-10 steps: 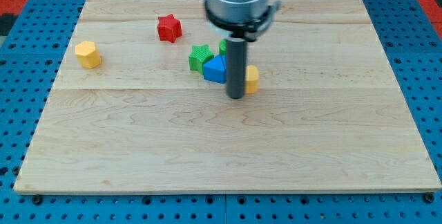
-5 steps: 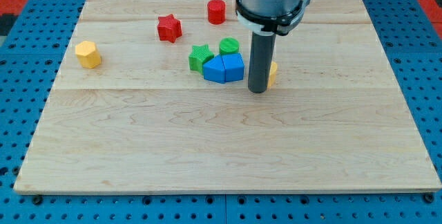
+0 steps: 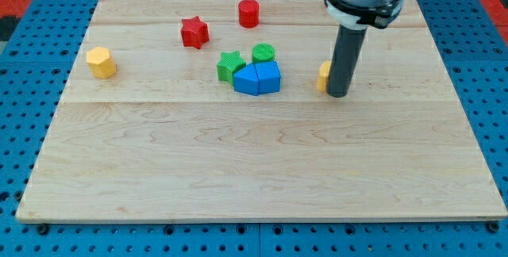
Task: Push the yellow heart towards the up and right
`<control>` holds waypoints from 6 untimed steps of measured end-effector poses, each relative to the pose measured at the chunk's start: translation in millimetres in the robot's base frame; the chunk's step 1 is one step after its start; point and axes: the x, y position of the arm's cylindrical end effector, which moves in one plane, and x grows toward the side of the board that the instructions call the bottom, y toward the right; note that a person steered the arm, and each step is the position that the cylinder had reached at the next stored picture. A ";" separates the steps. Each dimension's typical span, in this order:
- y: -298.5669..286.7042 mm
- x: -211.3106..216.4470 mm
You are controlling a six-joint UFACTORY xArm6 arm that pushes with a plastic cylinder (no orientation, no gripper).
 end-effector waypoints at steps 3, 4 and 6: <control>-41.0 -0.3; -50.9 -12.6; -11.2 -54.6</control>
